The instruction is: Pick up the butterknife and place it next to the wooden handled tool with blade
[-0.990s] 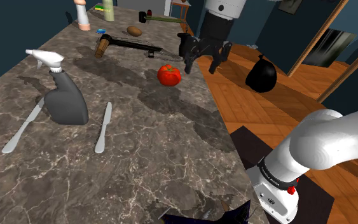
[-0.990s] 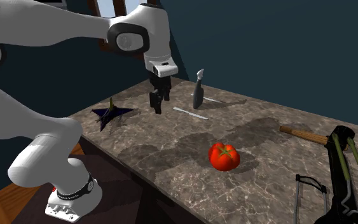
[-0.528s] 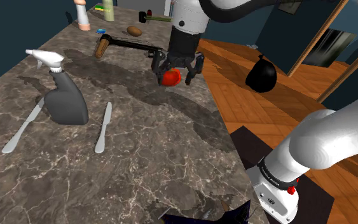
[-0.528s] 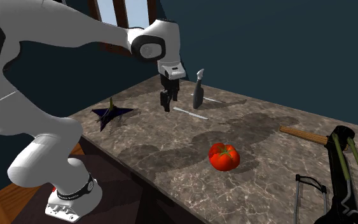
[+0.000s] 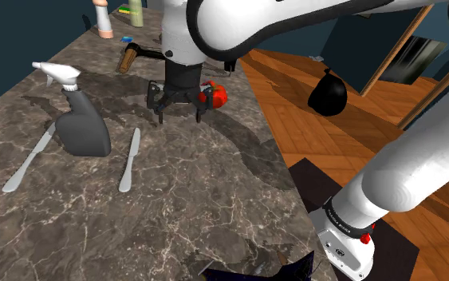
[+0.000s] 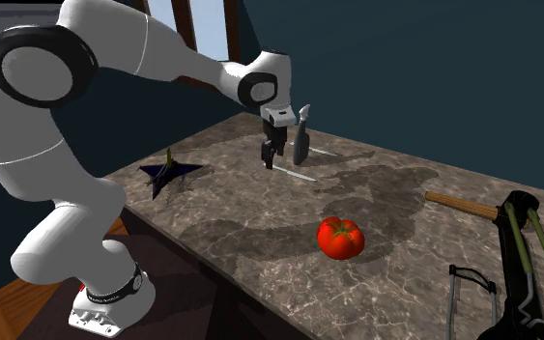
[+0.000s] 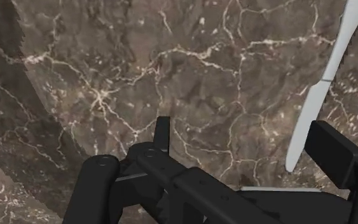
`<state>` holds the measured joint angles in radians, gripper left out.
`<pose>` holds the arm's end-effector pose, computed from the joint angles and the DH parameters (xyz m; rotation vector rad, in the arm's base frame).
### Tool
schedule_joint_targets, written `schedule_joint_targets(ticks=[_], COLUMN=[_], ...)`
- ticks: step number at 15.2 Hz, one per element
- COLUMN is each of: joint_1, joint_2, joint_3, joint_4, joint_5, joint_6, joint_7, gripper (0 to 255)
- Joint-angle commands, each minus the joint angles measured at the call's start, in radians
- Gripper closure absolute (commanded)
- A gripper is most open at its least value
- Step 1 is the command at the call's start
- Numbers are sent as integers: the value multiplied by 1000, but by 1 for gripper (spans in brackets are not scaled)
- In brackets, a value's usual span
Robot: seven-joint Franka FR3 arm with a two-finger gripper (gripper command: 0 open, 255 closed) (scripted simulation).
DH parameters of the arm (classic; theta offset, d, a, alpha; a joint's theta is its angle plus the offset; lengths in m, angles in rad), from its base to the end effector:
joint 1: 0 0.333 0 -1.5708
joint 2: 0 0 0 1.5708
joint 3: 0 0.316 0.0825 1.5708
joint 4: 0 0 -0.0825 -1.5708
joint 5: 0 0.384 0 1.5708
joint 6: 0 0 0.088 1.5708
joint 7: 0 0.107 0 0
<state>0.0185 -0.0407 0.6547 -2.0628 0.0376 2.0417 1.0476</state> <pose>0.4210 0.3418 0.4490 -3.0675 0.6083 -0.0012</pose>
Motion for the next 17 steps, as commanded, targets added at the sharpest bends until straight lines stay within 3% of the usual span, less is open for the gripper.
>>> schedule_joint_targets(ticks=[1,6,10,17], joint_1=[16,110,207,216], joint_2=[102,348,513,550], joint_3=[27,18,-23,-42], joint_4=[69,254,416,372], joint_5=[-74,-247,-336,-363], joint_6=[7,-5,-39,36], joint_7=[97,287,382,399], gripper=[0,0,0,0])
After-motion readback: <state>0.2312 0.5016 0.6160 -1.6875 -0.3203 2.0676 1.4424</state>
